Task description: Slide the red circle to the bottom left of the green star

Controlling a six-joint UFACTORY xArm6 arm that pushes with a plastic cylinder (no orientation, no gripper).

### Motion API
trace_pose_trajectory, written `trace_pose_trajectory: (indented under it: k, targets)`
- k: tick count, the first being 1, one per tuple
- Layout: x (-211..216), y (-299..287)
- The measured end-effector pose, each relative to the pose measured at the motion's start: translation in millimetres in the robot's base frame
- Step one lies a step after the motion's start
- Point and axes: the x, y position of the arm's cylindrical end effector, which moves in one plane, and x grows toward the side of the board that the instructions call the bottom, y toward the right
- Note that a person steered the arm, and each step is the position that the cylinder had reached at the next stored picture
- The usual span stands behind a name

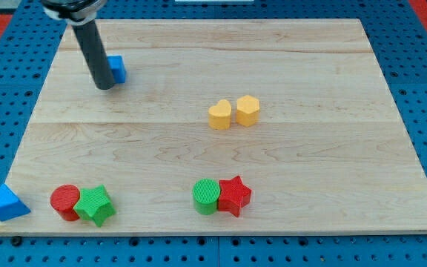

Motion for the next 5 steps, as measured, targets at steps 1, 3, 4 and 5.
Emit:
trace_pose_trajectory:
  k: [1,3,4,5]
  targets:
    - [63.4,-11.6]
    - [149.6,-49.6]
    - [170.8,-46.2]
    - [186.0,-46.1]
